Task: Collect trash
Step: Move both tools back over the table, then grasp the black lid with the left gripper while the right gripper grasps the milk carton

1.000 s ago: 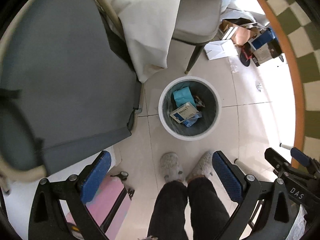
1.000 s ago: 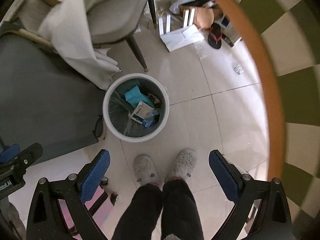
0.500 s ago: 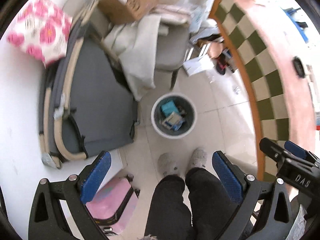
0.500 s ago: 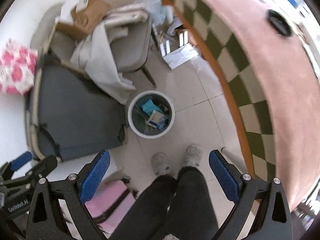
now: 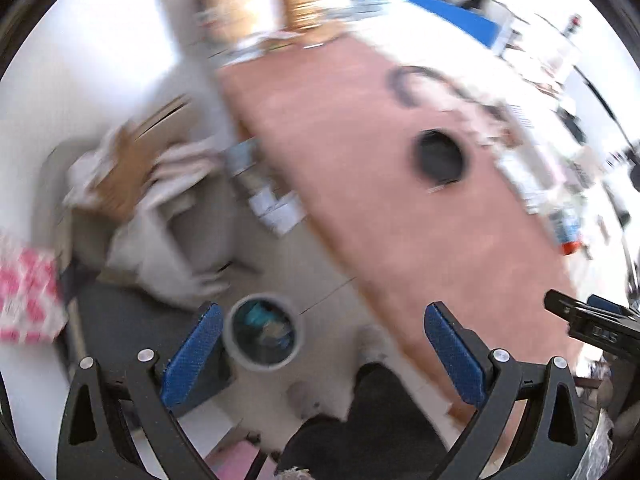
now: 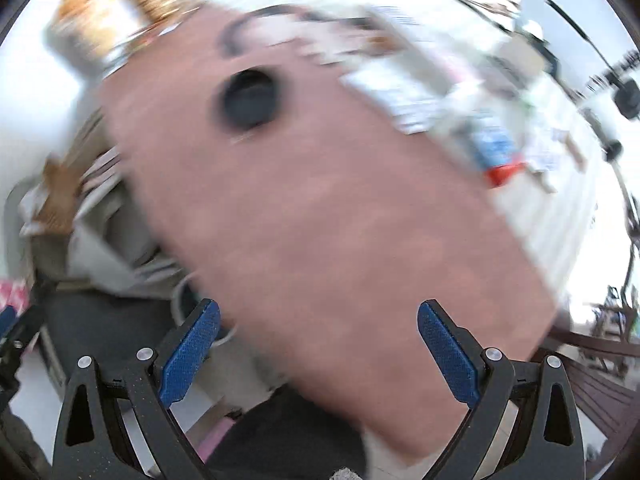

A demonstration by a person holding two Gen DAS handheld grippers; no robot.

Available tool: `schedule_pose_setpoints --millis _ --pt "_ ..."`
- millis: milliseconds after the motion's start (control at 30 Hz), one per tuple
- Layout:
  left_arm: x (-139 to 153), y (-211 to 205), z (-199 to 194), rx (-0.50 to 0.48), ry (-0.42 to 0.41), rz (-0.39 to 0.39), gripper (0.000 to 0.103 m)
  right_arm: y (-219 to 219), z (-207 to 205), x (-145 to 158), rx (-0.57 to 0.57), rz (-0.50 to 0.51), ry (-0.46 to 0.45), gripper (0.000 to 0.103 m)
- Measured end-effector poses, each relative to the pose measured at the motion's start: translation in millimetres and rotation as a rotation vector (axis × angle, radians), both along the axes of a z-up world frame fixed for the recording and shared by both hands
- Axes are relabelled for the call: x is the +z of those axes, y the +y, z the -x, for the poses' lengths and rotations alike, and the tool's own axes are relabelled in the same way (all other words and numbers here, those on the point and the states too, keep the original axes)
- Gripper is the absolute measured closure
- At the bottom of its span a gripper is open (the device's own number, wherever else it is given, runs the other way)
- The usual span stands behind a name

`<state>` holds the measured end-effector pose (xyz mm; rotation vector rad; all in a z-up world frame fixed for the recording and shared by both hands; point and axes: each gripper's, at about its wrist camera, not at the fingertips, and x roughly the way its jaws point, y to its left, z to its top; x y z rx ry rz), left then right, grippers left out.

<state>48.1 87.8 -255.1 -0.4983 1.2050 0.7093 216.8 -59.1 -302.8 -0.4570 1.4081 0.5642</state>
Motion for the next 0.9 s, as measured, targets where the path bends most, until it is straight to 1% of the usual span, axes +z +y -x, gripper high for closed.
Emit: schedule_pose_setpoints --millis 33,67,133,200,233,300,367,500,567,600,633,667,767,833,867,900 --pt "-3.7 -4.6 -28.8 -0.037 0.005 0.010 0.000 -7.3 -23.8 -4.7 -0.019 0.036 -0.009 0.003" --pt "-6.8 -7.3 -49.2 -0.065 0.012 0.017 0.000 -13.1 -42.2 -7.5 -0.035 0.058 -0.013 0.003" --pt "-18.7 -15.3 -93.9 -0.123 0.041 0.021 0.000 -24.9 -85.8 -15.8 -0.058 0.086 -0.019 0.003" --pt "-32.1 -17.4 -124.5 -0.154 0.079 0.013 0.000 -32.7 -127.8 -29.0 -0.067 0.127 -0.028 0.003" --pt "-41.6 -16.8 -139.9 -0.165 0.103 0.010 0.000 -32.6 -137.7 -34.6 -0.065 0.135 -0.024 0.003" --pt "-57.7 -15.0 -161.4 -0.171 0.142 0.013 0.000 -31.1 -171.6 -53.7 -0.053 0.167 -0.013 0.003" --pt "-72.9 -11.3 -178.7 -0.170 0.180 0.021 0.000 -20.6 -192.1 -74.4 -0.021 0.193 -0.006 0.003" --pt "-94.2 -5.4 -200.0 -0.168 0.250 0.023 0.000 1.6 -217.2 -113.8 0.077 0.246 0.021 0.003" --pt "-101.6 1.9 -205.6 -0.162 0.271 0.024 0.000 3.6 -224.0 -123.6 0.078 0.256 0.033 0.011" --pt "-105.0 6.1 -207.5 -0.154 0.277 0.027 0.000 1.3 -227.3 -126.1 0.049 0.236 0.061 0.029" --pt "-107.1 11.4 -209.0 -0.140 0.276 0.034 0.000 -3.6 -231.1 -127.1 -0.003 0.206 0.092 0.033" --pt "-108.5 18.3 -209.6 -0.117 0.262 0.053 0.000 -7.5 -233.6 -126.8 -0.041 0.191 0.101 0.033" --pt "-116.4 40.1 -215.0 -0.047 0.221 0.139 0.000 -26.2 -240.7 -123.4 -0.221 0.068 0.232 0.034" --pt "-126.3 54.6 -221.3 -0.016 0.208 0.187 0.000 -34.9 -242.1 -123.9 -0.310 0.034 0.295 0.032" --pt "-130.1 59.5 -223.5 -0.007 0.208 0.198 0.000 -35.7 -241.5 -124.6 -0.317 0.038 0.302 0.028" --pt "-134.9 65.3 -226.0 0.002 0.209 0.209 0.000 -32.8 -240.2 -124.5 -0.296 0.043 0.292 0.016"
